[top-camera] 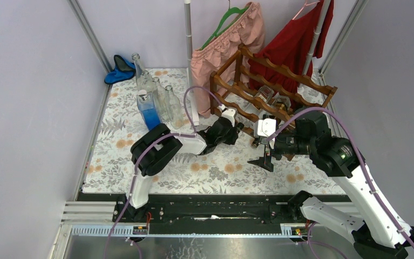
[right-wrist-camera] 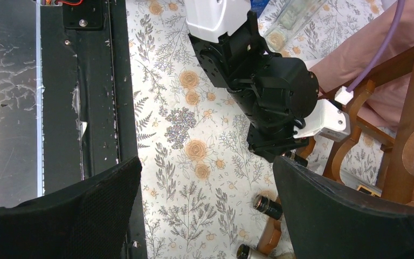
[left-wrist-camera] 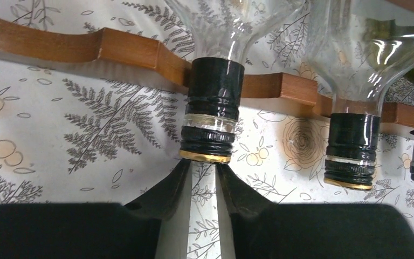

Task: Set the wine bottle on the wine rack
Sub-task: Place the wine bottle in the wine rack.

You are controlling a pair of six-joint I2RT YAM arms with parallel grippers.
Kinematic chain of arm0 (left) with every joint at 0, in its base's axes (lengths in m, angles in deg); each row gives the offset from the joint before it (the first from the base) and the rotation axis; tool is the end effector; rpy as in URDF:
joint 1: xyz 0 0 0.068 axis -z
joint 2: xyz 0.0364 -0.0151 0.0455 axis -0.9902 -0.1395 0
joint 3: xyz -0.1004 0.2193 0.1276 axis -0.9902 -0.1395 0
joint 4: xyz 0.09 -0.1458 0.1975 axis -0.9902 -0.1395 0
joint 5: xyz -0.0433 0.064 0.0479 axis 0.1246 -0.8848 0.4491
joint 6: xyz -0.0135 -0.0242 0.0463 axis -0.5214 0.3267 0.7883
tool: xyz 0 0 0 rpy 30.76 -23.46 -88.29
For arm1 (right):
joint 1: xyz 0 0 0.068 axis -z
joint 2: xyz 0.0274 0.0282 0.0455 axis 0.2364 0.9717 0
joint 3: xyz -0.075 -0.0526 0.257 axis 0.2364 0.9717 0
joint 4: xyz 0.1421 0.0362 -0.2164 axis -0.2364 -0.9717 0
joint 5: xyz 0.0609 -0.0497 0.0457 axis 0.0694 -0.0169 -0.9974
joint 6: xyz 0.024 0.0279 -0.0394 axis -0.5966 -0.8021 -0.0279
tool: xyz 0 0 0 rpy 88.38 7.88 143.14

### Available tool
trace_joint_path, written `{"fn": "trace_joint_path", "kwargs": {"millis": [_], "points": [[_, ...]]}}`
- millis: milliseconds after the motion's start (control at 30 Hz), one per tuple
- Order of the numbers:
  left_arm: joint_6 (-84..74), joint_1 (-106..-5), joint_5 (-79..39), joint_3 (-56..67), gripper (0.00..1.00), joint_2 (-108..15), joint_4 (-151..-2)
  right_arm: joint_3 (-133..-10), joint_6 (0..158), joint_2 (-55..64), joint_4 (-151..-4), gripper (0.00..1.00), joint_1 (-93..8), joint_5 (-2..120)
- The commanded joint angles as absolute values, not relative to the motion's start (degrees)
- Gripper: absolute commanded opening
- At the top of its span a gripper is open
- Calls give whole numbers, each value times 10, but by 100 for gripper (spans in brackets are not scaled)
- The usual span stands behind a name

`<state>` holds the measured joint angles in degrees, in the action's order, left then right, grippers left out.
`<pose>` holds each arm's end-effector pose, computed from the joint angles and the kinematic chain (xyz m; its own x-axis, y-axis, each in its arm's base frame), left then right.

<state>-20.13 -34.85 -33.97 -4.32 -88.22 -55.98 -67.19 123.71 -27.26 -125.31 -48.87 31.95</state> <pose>0.2909 -0.3081 0.1253 -0.6215 0.0127 -0.7833 0.4372 0.8353 -0.3333 0.1078 0.1010 0.4138 0.2555 -0.4343 -0.8638 -0.9293 0.1360 -0.3433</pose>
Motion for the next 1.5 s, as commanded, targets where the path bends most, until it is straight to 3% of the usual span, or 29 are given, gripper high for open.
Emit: {"fn": "trace_joint_path", "kwargs": {"millis": [0,200,433,567,800,1067,1167,1233,1467], "points": [[-186,-353,-318,-28,28,-911,-583,-674,1234,-278,-1245,100,-486,319],[-187,-353,-312,-18,29,-918,-582,-672,1234,-277,-1245,100,-486,319],[-189,-353,-300,-81,41,-872,-554,-675,1237,-279,-1252,100,-486,318],[-198,-351,-277,-172,50,-789,-527,-669,1246,-281,-1259,100,-486,307],[-184,-291,-273,-266,52,-581,-587,-653,1268,-281,-1277,100,-486,247],[-166,-276,-328,-215,53,-346,-851,-643,1268,-281,-1275,100,-484,228],[-138,-277,-393,-166,72,-279,-933,-637,1271,-277,-1269,100,-484,227],[-120,-287,-410,-117,80,-261,-991,-633,1277,-268,-1268,100,-484,217],[-69,-323,-465,80,81,-307,-1148,-617,1292,-223,-1262,100,-485,165]]}}
